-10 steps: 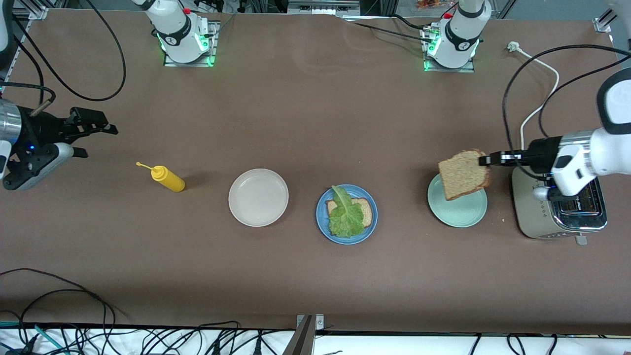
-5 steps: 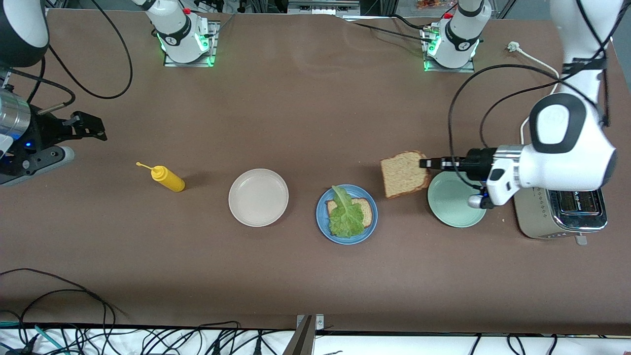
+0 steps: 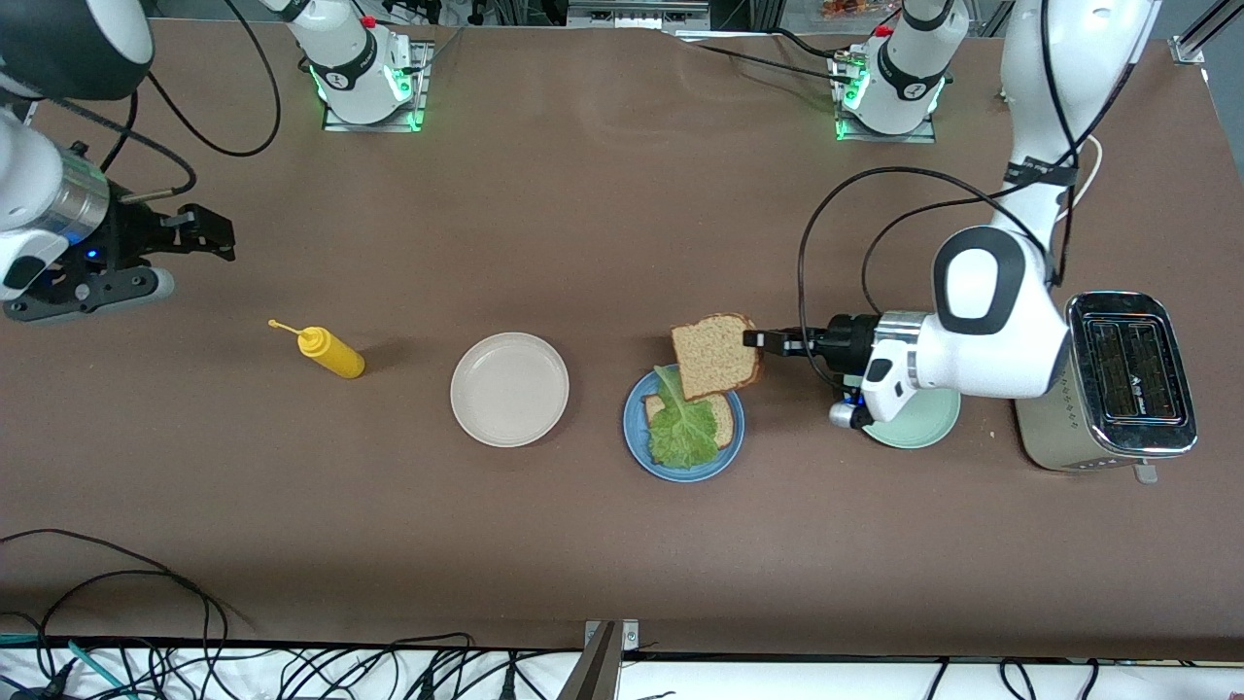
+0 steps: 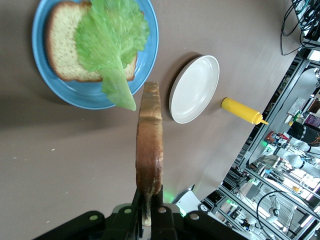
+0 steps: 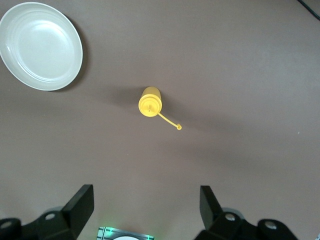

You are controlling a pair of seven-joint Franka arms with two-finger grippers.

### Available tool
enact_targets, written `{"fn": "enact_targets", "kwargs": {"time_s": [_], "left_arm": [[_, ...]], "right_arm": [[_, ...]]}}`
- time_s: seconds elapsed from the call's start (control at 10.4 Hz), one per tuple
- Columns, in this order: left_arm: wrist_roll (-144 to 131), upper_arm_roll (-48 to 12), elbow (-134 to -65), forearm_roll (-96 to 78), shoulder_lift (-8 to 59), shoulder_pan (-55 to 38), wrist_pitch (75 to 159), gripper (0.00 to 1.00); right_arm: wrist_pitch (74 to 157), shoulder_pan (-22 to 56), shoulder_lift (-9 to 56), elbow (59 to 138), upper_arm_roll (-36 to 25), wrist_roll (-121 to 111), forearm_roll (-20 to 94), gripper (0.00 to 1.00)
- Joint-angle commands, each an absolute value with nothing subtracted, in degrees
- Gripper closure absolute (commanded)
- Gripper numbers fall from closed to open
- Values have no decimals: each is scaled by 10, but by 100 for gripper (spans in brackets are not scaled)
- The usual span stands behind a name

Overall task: Make sandwich in blue plate with both arms
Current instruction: 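Lower the toast onto the lettuce and open the left gripper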

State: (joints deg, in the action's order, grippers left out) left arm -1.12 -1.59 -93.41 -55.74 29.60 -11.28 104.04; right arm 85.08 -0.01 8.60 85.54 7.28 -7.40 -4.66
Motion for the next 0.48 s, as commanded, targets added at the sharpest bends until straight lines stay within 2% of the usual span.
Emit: {"fn": "enact_targets", "kwargs": {"time_s": [0.0, 0.19, 0.38], "left_arm": [[-7, -8, -924, -620, 324, -135, 1065, 100], [-1, -9, -916, -621, 346, -141, 1104, 100], [67, -9, -911, -634, 365, -145, 1128, 100]], "right_arm": [[878, 40, 34, 912, 42, -46, -62, 11], [885, 60, 31, 904, 19, -39, -50, 0], [888, 51, 41, 899, 9, -38, -8, 0]]}}
